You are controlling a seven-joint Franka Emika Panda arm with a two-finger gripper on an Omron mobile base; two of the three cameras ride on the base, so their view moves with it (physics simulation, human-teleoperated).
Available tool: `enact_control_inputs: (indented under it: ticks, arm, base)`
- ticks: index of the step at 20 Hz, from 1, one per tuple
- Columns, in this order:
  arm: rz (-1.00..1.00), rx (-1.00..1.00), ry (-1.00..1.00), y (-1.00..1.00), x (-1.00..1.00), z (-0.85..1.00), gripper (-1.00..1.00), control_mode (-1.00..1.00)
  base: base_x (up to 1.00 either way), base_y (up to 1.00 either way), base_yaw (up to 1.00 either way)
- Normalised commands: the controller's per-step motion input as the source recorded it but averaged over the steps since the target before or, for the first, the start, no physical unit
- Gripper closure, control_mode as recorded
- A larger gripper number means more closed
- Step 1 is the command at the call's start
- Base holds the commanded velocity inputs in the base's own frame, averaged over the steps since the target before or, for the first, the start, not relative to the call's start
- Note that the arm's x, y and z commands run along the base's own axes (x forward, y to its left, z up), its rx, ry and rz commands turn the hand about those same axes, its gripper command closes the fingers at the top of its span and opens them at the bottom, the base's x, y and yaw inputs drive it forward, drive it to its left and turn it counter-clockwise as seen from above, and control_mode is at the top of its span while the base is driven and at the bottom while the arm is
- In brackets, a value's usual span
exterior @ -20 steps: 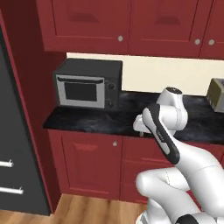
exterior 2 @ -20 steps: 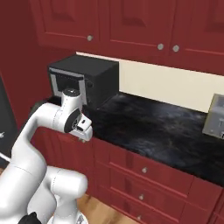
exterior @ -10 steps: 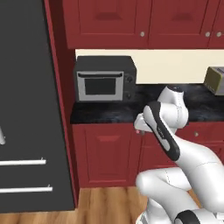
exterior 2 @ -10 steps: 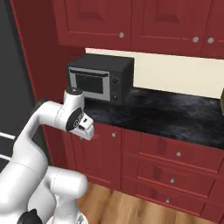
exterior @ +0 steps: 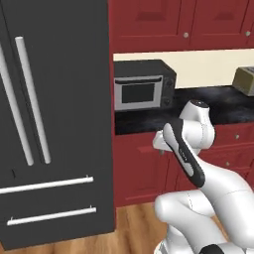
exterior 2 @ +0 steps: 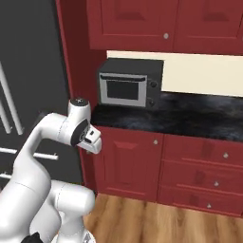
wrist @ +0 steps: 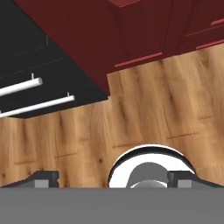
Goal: Place one of the steaks on the plate and the other in the bowl. Then place the bowl in the fridge.
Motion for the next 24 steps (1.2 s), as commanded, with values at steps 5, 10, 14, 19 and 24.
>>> enact_control_inputs:
  ticks: [5, 10, 14, 19, 24]
  arm:
    - [0.00, 0.00, 0.00, 0.00, 0.00, 0.00, -1.00, 1.00]
    - [0.00, 0.00, 0.00, 0.00, 0.00, 0.00, -1.00, 1.00]
    - [0.00, 0.00, 0.00, 0.00, 0.00, 0.00, -1.00, 1.00]
    - [0.00, 0.00, 0.00, 0.00, 0.00, 0.00, -1.00, 1.00]
    - [0.00, 0.00, 0.00, 0.00, 0.00, 0.00, -1.00, 1.00]
  base:
    - [-0.47, 1.00, -0.22]
    - [-0.46, 1.00, -0.16]
    - [-0.07, 0.65, -0.07]
    - [0.00, 0.21, 0.00]
    - [-0.04, 0.55, 0.21]
